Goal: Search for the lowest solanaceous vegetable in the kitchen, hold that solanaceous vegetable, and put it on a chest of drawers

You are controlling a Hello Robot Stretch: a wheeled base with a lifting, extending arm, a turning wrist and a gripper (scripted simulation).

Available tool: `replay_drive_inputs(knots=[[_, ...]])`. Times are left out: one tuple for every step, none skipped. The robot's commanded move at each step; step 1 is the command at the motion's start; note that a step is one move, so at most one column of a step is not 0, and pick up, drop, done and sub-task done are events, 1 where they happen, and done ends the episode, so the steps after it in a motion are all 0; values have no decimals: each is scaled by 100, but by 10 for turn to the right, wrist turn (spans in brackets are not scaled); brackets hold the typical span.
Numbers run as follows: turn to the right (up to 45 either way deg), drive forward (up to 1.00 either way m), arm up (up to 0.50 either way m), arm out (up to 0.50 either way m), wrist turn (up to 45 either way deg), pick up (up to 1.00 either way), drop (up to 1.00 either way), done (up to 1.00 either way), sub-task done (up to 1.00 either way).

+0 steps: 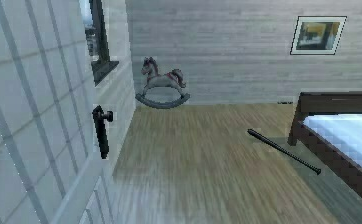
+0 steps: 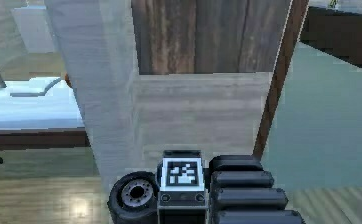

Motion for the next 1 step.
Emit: replay_drive_inputs(knots=[[0, 45, 0, 0, 0, 0, 0, 0, 0]])
